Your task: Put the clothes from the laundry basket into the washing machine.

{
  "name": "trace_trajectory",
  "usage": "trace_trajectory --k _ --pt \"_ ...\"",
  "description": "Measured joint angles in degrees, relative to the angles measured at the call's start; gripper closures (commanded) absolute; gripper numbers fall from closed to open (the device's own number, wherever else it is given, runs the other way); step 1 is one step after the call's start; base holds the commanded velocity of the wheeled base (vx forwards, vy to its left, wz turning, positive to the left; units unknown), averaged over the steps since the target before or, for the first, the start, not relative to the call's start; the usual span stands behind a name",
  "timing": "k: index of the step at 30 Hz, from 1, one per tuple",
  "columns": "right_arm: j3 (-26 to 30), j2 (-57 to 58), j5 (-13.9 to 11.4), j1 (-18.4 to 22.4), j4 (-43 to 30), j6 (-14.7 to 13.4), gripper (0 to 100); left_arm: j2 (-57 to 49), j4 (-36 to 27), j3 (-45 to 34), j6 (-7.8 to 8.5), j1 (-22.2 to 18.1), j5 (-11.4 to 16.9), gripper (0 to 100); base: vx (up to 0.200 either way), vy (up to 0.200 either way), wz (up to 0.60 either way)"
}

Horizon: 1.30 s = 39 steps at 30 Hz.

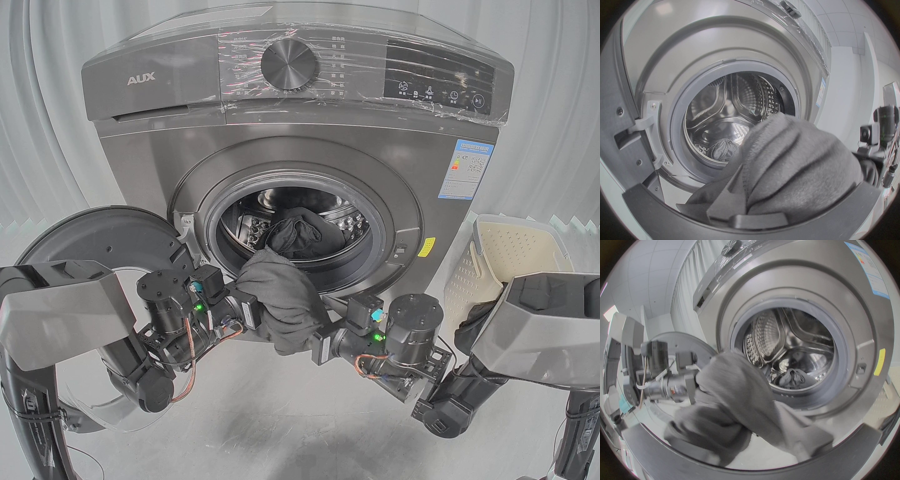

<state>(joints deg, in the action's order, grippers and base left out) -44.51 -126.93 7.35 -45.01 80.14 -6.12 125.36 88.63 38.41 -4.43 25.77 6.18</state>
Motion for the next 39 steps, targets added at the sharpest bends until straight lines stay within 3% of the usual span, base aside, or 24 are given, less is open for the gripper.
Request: trace_trajectory --k 8,14,17,21,24,29,34,39 --pt "12.85 0.91 -0.46 0.02 1.06 0.16 0 -3.67 0.06 -3.74 -0.99 0.51 0.06 100 0.0 0.0 0.0" --pt "20.22 1.05 -0.79 0.05 7.01 -0.34 0 -8.59 0.11 -9.78 -1.6 2.34 0.17 100 0.0 0.0 0.0" --pt "21.58 1.07 -0.02 0.69 7.74 -2.04 0 -10.78 0.16 -12.15 -1.65 3.28 0.16 100 0.0 0.0 0.0" --pt "22.41 1.32 1.84 2.45 8.11 -9.09 0 -14.28 0.09 -17.03 -1.67 4.1 0.16 100 0.0 0.0 0.0" --pt "22.91 1.57 2.58 4.3 8.29 -11.91 0 -16.42 0.05 -19.94 -1.48 4.44 0.05 100 0.0 0.0 0.0" --pt "24.04 2.01 4.44 7.17 8.37 -12.35 0 -18.8 0.06 -22.82 -0.88 4.33 -0.88 100 0.0 0.0 0.0" --pt "24.66 3.11 4.46 8.33 8.35 -12.21 0 -19.87 0.09 -24.28 -0.82 3.39 -3.28 100 0.0 0.0 0.0" --pt "25.0 3.47 4.5 8.87 8.4 -12.17 0 -19.82 0.02 -25.84 -0.9 2.12 -3.56 100 0.04 0.0 0.0"
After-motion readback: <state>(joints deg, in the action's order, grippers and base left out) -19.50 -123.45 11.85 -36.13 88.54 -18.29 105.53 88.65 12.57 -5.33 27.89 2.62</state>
